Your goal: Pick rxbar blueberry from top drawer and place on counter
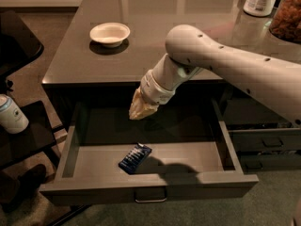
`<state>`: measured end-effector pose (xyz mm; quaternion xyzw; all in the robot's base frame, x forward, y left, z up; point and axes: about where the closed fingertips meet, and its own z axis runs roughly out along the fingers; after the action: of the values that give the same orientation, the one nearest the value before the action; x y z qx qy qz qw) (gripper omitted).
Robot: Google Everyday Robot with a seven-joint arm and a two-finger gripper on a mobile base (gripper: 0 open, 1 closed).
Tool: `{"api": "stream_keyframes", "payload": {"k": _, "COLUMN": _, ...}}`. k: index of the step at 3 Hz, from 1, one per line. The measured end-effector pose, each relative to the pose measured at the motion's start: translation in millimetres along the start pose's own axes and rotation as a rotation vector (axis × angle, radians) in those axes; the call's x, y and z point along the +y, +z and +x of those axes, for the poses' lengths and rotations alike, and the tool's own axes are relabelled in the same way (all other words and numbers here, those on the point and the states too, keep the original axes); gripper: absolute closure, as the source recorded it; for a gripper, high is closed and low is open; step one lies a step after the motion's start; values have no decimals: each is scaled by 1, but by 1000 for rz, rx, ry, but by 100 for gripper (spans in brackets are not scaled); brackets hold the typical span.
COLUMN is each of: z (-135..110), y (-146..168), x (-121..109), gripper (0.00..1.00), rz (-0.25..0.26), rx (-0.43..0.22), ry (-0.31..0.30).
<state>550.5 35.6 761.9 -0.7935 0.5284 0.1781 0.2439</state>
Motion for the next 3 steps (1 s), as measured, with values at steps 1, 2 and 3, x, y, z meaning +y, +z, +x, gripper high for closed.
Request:
{"api": "stream_keyframes", "payload": {"k": 1, "z": -2, "y": 6, "x": 24, "gripper": 13, "rz": -3, "rx": 10, "ry": -25}}
{"api": "stream_keyframes", "payload": {"k": 2, "z": -9, "y": 37, "x": 44, "gripper": 0, "rz": 11, "rx": 63, "ry": -62}}
{"api": "stream_keyframes", "payload": {"k": 3, "z": -9, "y": 72, "x": 39, "gripper": 0, "rz": 58, "rx": 122, "ry": -125}}
